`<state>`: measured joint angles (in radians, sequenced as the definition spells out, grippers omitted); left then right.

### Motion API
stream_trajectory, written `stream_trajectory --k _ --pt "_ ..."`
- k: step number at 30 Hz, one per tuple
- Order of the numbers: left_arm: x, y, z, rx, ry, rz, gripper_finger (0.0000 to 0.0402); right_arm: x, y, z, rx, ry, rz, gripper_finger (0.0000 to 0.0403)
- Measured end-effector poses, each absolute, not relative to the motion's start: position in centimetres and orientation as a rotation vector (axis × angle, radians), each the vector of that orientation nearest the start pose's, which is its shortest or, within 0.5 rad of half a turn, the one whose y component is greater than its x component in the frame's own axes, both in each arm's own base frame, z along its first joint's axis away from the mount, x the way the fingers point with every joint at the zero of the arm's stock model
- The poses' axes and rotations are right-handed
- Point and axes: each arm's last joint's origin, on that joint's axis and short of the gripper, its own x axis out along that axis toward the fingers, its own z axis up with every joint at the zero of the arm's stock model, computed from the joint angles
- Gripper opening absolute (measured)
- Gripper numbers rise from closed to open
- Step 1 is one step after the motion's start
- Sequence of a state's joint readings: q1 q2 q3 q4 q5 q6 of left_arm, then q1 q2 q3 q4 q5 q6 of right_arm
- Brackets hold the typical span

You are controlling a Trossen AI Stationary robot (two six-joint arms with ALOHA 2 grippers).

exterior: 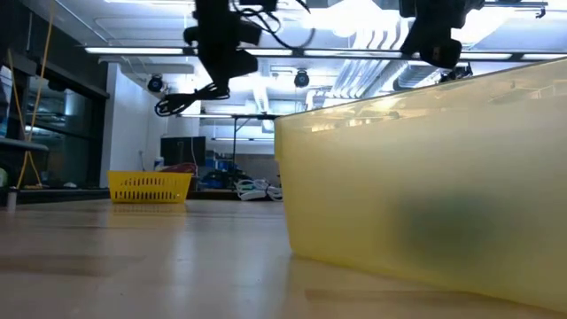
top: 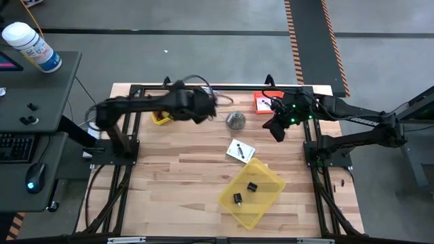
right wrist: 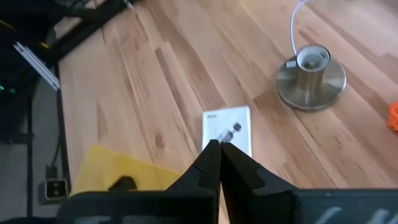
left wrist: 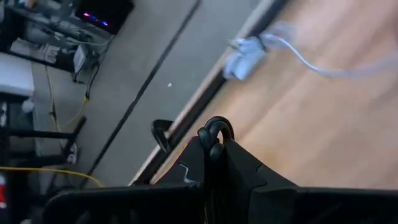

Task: Pick and place items into bin
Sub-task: Put the black USB cable into the yellow bin

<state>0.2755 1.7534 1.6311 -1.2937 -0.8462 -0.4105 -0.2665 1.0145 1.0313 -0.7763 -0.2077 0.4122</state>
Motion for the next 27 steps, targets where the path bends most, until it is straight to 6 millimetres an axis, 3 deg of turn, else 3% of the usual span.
stream_trajectory --k 7,15,20,27 --pt "28.0 12.3 29.5 0.162 1.001 1.067 0.0004 19.4 -4.7 33.1 0.585 0.637 -0.23 0.0" --pt "24.5 13.4 24.8 0.24 1.117 1.066 0.0007 19.6 -4.8 33.4 0.638 0.595 -0.263 0.0" --pt "23.4 14.5 22.2 0.234 1.146 1.043 0.0006 19.6 -4.9 33.4 0.668 0.584 -0.296 0.0" --pt "22.5 15.3 20.4 0.245 1.15 1.044 0.0004 19.6 -5.0 33.4 0.699 0.572 -0.335 0.0"
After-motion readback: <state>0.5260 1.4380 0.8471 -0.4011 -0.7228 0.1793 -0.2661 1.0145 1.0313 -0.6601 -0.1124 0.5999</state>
